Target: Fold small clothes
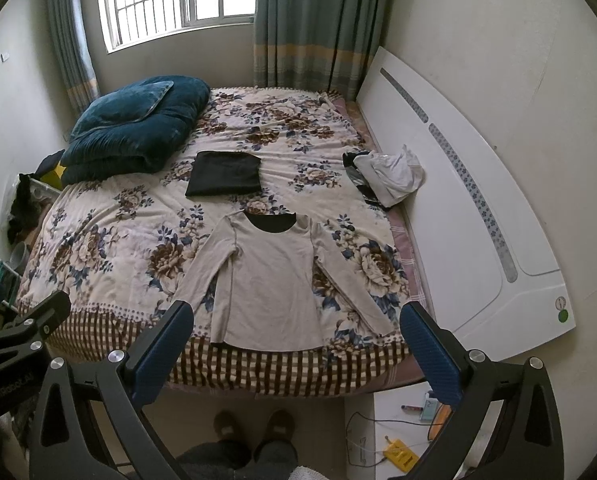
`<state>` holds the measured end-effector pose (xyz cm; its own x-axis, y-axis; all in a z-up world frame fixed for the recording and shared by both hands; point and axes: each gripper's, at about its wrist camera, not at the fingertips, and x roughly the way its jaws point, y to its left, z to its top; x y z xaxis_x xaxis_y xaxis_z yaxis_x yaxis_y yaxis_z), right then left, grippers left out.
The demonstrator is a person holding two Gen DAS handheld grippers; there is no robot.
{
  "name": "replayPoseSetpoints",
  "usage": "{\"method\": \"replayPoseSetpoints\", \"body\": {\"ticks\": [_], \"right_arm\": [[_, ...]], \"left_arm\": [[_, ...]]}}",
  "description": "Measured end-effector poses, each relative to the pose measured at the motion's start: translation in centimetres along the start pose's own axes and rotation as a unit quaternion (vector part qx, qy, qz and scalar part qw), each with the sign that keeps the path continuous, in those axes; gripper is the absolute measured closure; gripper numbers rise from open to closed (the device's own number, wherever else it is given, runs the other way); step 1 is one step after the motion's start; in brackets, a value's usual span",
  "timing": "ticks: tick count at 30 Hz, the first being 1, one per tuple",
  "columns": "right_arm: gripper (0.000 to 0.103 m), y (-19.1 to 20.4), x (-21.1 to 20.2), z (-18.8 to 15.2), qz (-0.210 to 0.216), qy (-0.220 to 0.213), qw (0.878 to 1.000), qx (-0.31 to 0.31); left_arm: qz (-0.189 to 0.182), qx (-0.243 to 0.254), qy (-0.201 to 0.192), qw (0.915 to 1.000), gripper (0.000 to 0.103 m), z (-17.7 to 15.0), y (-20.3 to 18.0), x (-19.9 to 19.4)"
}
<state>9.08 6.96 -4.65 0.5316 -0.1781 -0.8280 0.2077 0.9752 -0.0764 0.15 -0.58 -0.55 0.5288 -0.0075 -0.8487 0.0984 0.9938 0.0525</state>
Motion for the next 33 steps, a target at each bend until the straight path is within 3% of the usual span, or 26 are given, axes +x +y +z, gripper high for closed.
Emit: {"method": "replayPoseSetpoints", "body": {"ticks": [33], "right_arm": [[0.0,0.46,-0.04,0.15,0.001,-0.003,1.0,-0.003]], "left_arm": [[-0.005,-0.002,0.002,1.0,0.0,0.06,-0.59,0.19]]}}
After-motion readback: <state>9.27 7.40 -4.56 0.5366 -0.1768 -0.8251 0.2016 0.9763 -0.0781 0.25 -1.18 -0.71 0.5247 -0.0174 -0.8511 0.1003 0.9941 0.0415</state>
